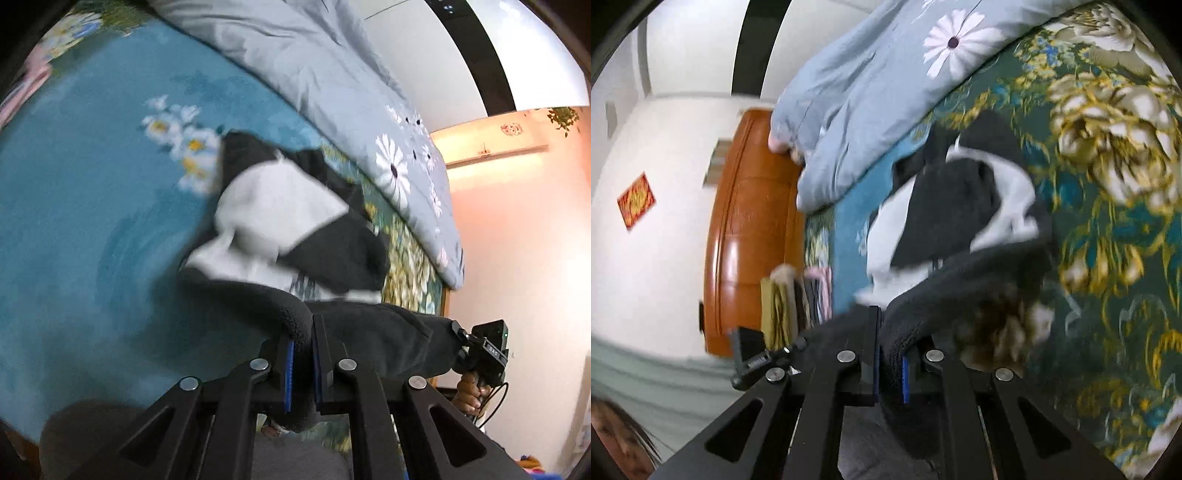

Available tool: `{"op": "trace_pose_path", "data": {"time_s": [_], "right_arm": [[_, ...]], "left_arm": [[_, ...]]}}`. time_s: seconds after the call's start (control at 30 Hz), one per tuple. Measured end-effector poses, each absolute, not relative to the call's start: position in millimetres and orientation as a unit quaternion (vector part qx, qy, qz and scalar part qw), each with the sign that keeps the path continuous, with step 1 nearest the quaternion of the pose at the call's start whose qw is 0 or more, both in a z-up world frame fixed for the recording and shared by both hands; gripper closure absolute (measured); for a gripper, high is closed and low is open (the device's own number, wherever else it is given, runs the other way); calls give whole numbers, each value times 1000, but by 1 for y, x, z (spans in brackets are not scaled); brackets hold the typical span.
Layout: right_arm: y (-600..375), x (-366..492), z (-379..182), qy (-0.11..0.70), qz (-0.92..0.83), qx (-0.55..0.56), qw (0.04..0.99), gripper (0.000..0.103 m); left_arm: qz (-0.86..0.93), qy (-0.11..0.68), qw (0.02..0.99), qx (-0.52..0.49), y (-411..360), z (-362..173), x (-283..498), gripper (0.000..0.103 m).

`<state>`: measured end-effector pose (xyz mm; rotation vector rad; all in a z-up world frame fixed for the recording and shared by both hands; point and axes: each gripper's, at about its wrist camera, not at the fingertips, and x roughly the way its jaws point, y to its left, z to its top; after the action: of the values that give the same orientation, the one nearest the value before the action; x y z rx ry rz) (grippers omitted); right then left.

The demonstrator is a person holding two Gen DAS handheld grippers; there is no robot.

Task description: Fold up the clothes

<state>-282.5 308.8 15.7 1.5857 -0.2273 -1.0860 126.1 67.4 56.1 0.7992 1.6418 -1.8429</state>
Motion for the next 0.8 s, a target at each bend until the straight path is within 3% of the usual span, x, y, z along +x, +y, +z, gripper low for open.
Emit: {"op": "trace_pose_path", "data": {"time_s": [0.2,0.33,0.37,0.43,0.6,0.8], "right_arm": [[232,-350,-17,-164,-505,677,509,94],[192,-380,-61,-170,-535,701,439,89],[190,-378,-64,-169,-538,699,439,73],[195,-377,-59,-154,-556,681,452,51],[214,-379,-46,-97,-608,630,473,50],[186,-343,-51,57,-624,594,505,50]], "left_arm": [[-643,657,337,202,-38,17,115,90],[-599,699,356,161,-44,-22,134,84],[-603,692,361,166,-39,-26,138,81],[-609,679,371,173,-30,-33,146,66],[-620,649,397,191,-7,-50,148,57],[-620,609,406,282,5,-70,116,57]]}}
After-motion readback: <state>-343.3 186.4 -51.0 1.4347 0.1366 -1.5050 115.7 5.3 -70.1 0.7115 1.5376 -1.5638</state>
